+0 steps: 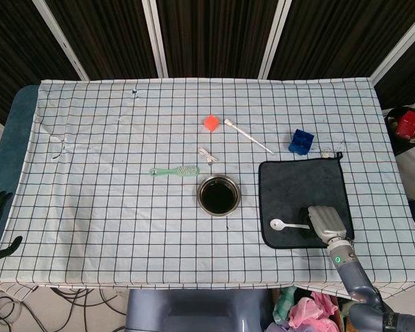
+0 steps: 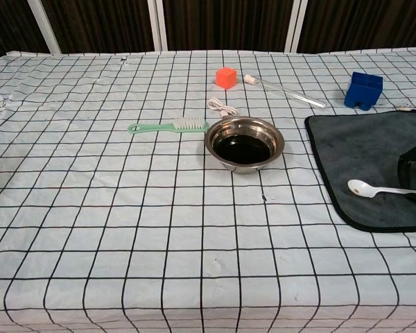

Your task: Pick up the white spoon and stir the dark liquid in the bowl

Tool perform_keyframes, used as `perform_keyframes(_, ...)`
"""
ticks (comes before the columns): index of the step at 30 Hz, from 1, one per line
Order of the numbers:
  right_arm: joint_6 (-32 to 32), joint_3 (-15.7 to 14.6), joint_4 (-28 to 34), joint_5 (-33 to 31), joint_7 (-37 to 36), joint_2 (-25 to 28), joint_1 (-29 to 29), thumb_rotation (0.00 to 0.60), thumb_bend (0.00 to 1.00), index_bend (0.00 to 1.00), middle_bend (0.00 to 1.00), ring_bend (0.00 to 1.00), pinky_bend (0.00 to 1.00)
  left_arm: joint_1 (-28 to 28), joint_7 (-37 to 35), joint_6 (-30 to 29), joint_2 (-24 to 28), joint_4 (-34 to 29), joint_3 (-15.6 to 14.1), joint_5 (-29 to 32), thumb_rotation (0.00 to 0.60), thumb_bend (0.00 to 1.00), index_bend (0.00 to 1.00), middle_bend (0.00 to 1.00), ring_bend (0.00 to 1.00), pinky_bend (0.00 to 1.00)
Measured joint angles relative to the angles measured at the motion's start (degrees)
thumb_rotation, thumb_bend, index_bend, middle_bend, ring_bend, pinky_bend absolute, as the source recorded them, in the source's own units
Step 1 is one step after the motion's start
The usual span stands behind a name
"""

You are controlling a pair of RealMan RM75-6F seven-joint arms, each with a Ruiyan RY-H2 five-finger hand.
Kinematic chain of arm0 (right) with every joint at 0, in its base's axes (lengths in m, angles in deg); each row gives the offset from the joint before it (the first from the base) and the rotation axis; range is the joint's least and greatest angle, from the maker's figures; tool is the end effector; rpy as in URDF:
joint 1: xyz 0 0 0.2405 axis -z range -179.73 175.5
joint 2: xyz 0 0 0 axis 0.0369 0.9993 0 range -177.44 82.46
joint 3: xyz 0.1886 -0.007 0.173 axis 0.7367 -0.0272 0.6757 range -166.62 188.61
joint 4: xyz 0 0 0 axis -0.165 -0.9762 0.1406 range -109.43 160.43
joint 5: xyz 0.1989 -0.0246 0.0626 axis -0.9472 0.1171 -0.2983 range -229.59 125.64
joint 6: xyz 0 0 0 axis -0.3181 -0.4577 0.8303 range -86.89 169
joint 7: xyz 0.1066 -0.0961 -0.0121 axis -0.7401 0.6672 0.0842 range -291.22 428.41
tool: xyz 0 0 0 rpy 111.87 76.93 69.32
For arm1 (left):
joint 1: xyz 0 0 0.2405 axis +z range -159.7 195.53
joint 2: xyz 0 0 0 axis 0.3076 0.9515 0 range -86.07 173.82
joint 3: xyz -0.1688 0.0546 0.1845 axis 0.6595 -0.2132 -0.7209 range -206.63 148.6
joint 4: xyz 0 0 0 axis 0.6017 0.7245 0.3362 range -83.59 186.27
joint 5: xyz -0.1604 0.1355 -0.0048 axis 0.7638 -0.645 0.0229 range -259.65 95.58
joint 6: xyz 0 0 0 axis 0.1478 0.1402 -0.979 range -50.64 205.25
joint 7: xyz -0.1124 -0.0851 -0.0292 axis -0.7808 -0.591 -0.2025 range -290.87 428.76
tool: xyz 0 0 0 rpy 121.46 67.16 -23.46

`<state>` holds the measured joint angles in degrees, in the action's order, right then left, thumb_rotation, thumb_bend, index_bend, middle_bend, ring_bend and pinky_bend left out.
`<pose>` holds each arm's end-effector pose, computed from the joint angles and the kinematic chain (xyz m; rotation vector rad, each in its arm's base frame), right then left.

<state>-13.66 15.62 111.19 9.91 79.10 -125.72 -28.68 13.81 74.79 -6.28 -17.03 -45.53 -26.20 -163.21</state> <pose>-0.2861 -0.2846 0.0355 1.6223 -1.2253 0.6621 -0.3143 0.1754 0.1703 -1.3534 -0.9075 -0.7812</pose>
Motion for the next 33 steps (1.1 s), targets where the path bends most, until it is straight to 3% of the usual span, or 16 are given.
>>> perform_keyframes(33,-0.7,0.0,0.4,1.5,-0.8,0.4,0.6,0.6,0.35,0.6,0.86,1.0,0.99,-0.2,0.3,0.2,-0.2,-0.2,-0.1,-0.1,0.6,0.24,0.08,0.07,0.01,0.0)
